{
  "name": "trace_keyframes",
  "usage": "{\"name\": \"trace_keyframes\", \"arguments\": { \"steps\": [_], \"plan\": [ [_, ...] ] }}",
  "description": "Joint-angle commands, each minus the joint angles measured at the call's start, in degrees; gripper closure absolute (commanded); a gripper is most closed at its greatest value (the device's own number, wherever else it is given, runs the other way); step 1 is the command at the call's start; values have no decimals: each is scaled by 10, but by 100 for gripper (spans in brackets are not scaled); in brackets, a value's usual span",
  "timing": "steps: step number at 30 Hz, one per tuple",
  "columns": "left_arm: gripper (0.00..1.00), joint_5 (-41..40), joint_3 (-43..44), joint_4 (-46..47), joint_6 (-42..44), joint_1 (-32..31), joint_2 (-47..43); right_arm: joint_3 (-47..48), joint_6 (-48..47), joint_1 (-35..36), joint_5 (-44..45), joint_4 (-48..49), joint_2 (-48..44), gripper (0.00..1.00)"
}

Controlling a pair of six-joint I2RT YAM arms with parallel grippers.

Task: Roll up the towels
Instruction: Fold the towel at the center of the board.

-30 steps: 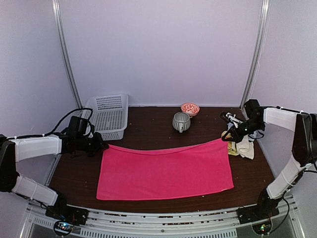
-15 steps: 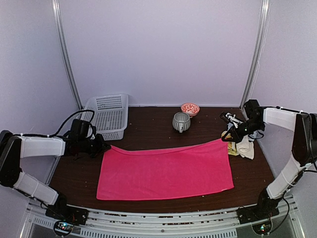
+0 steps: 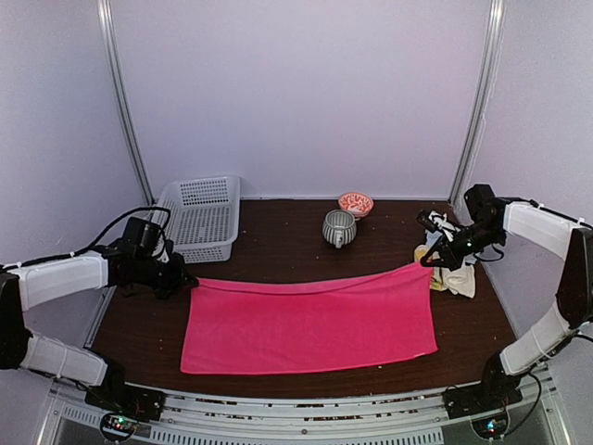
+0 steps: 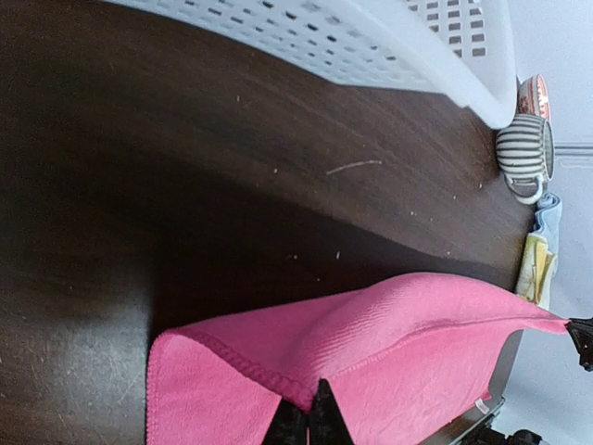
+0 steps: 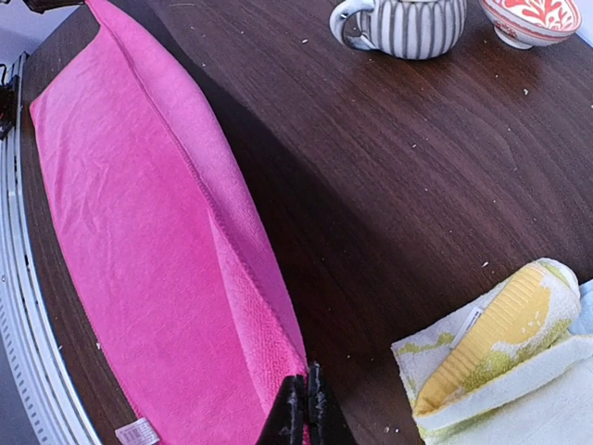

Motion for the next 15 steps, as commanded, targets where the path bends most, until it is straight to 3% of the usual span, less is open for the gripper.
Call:
{"name": "trace_keyframes", "arguments": {
  "steps": [1, 15],
  "plan": [
    [100, 44, 4, -73, 26, 5, -21, -21, -63, -4, -5, -71, -39, 100],
    [100, 75, -3, -232, 95, 5, -35, -108, -172, -4, 23, -142, -118, 100]
  ]
}}
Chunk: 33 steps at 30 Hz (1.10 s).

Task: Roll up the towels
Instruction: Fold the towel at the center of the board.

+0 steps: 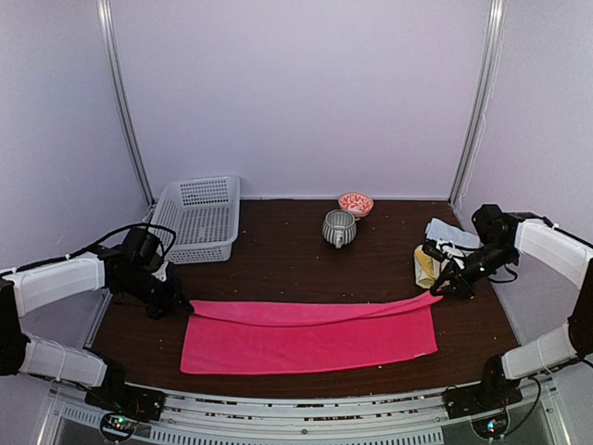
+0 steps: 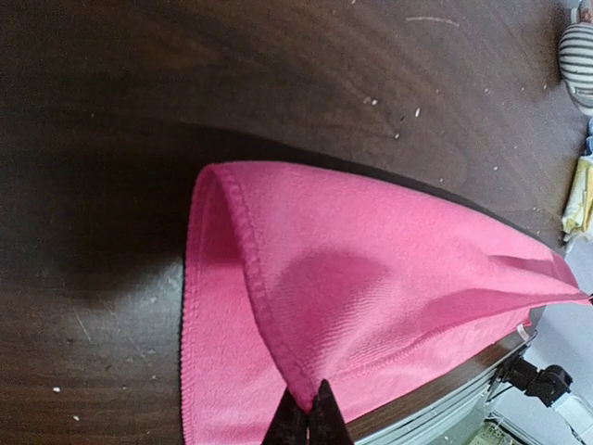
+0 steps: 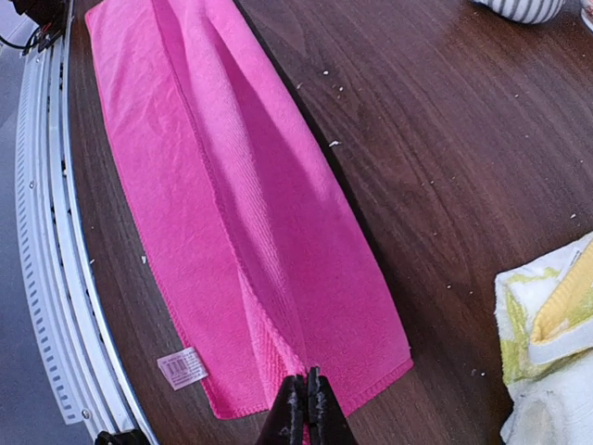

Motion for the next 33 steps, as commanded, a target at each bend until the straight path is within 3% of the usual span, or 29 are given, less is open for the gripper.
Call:
{"name": "trace_keyframes", "arguments": {
  "steps": [1, 11, 21, 33],
  "plan": [
    [100, 12, -4, -63, 33, 5, -14, -23, -57, -4, 24, -33, -11, 100],
    [100, 31, -35, -89, 53, 4, -15, -71, -125, -3, 64, -40, -27, 100],
    [100, 82, -7, -115, 74, 4, -32, -83, -184, 2, 67, -83, -39, 100],
    [100, 85, -5, -180, 92, 5, -38, -124, -191, 32, 111, -11, -41, 100]
  ]
}}
